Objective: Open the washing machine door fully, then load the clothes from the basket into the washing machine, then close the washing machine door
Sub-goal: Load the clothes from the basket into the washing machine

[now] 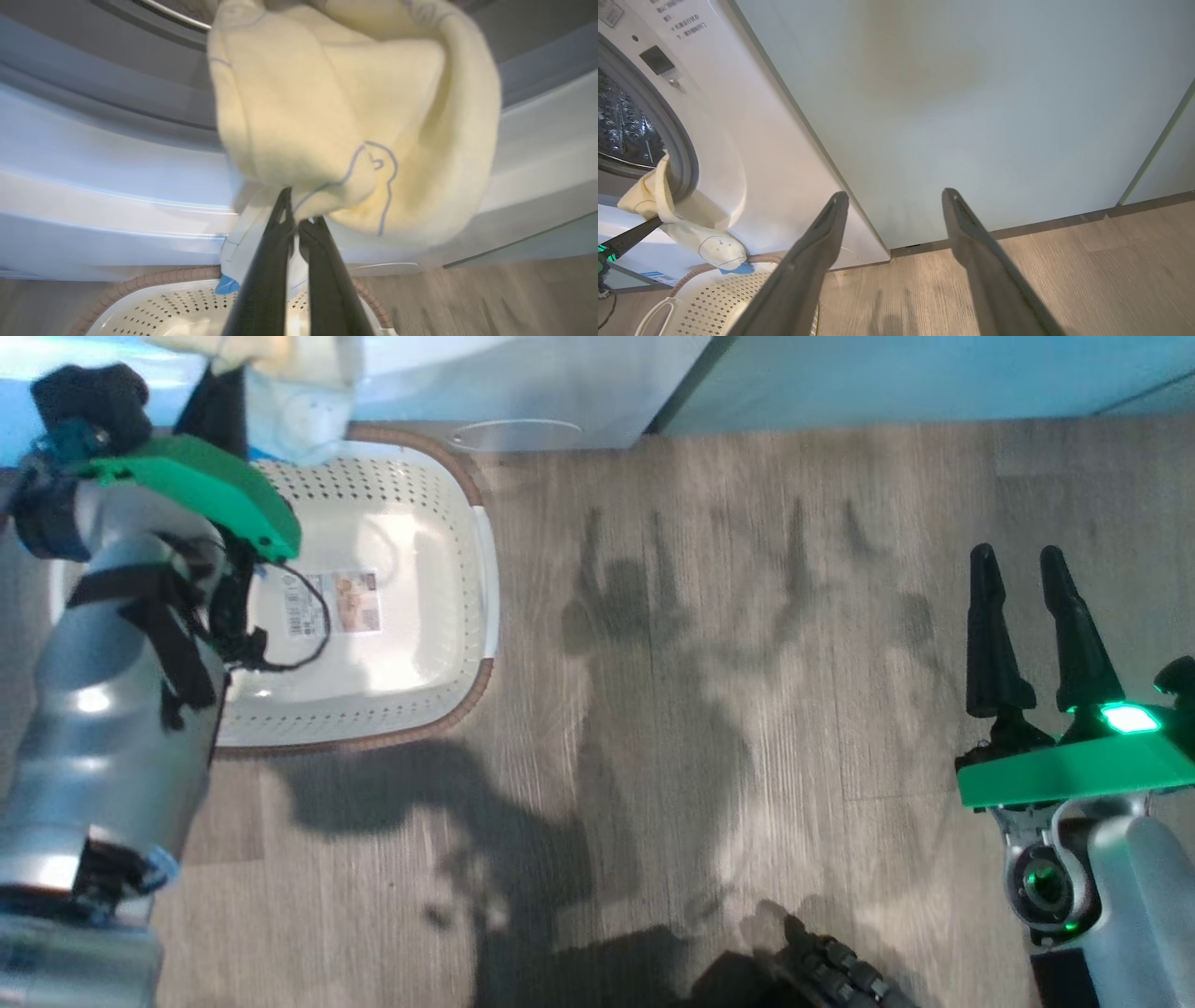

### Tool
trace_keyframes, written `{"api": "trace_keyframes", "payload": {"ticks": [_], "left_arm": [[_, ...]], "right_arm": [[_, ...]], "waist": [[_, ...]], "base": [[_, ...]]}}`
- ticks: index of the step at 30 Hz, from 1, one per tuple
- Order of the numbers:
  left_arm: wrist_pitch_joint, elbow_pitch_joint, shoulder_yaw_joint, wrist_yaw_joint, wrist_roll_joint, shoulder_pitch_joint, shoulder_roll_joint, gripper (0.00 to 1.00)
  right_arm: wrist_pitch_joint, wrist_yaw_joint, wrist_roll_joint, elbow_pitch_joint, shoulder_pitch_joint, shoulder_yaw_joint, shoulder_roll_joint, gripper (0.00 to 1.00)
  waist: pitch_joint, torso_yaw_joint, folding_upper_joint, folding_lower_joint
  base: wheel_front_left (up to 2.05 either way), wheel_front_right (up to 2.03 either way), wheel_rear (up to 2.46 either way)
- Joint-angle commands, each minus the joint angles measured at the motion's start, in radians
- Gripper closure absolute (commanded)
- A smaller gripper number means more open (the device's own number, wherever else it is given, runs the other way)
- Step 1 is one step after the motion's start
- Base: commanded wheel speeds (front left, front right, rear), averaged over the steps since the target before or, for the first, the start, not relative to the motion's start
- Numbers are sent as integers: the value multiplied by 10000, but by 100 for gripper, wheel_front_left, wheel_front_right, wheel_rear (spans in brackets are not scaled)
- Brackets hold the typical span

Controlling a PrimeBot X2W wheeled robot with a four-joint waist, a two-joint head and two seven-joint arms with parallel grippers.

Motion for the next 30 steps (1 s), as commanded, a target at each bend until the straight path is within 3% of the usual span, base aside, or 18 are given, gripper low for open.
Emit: {"api": "trace_keyframes", "payload": {"ticks": [1,7,18,25,30], "left_arm": [[-62,-836,55,-9,-228,365,365,100],[148,-2638,-76,-11,-1446,1171,762,100],[1513,-5694,324,205,-2356,1981,1521,100],[2962,-7000,551,571,-2938,1228,1828,100],[3451,-6827,776,728,-3172,-66,2001,100]], "right_arm": [[-67,4,-1,-235,331,67,-45,0],[-67,4,-45,-232,414,21,-45,0],[-67,4,-51,-208,516,39,-45,0],[-67,4,-16,-241,429,146,-45,0],[-67,4,85,-252,273,303,-45,0]], "waist": [[-207,161,0,0],[-435,337,0,0],[-651,418,0,0],[-516,297,0,0],[-269,110,0,0]], "base": [[0,0,0],[0,0,0],[0,0,0],[0,0,0],[0,0,0]]}}
